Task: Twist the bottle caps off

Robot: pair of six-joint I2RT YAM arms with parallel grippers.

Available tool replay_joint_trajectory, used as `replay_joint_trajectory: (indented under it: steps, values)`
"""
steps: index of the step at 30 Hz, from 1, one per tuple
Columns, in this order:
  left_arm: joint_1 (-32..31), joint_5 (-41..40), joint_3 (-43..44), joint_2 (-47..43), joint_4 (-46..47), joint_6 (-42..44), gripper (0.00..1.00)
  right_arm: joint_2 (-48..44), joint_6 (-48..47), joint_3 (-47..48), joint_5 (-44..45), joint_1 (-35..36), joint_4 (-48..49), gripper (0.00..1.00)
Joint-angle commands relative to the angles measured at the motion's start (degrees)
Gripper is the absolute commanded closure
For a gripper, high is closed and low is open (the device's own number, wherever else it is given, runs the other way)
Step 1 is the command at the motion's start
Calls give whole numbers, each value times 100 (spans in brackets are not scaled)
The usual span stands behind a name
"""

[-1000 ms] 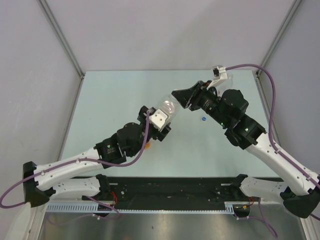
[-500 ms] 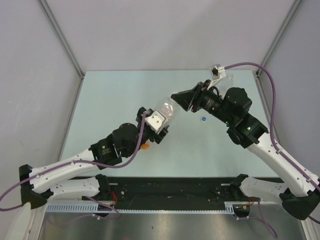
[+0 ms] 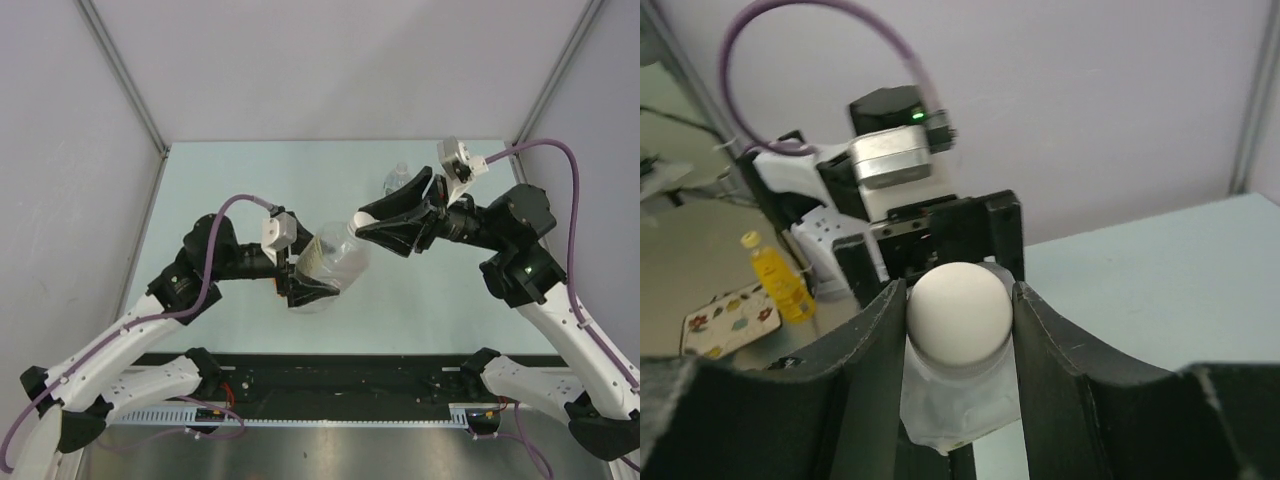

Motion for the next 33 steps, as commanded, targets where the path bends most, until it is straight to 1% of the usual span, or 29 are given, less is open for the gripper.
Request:
replay_joint_trajectory:
  steps: [1,2,4,5,7,9,10,11,16,17,23,33]
  values:
    - [456,2717,582,345,1006,-917,100,17,-45,36,-1670,60,79,100]
    - [492,3198,678,416,1112,-1109,99,8,-28,36,-1915,60,105,100]
    - [553,3614,749,661,1314,-1356,99,-53,-10,36,-2101,60,184,100]
    - [554,3938,775,741,1567,-1627,99,-71,-1,36,-2293,60,211,100]
    - [554,4151,767,899,1876,-1910,100,-132,60,36,-2444,60,333,100]
    - [554,4344,697,979,2508,-2428,100,-159,69,36,-2629,60,404,100]
    - [554,4397,662,1014,2754,-2612,100,-194,69,36,-2681,60,413,100]
    - [554,4441,600,1058,3217,-2954,100,-203,69,36,-2821,52,456,100]
    - [554,4679,556,1295,4196,-3711,100,-247,192,36,-3261,60,694,100]
    - [562,4670,512,1339,4685,-4061,100,-255,253,36,-3366,60,790,100]
    - [554,4758,608,1682,5891,-4933,100,-290,482,36,-3640,60,1230,100]
    - [615,4872,626,2192,6061,-4961,100,-352,605,36,-3763,-98,1388,100]
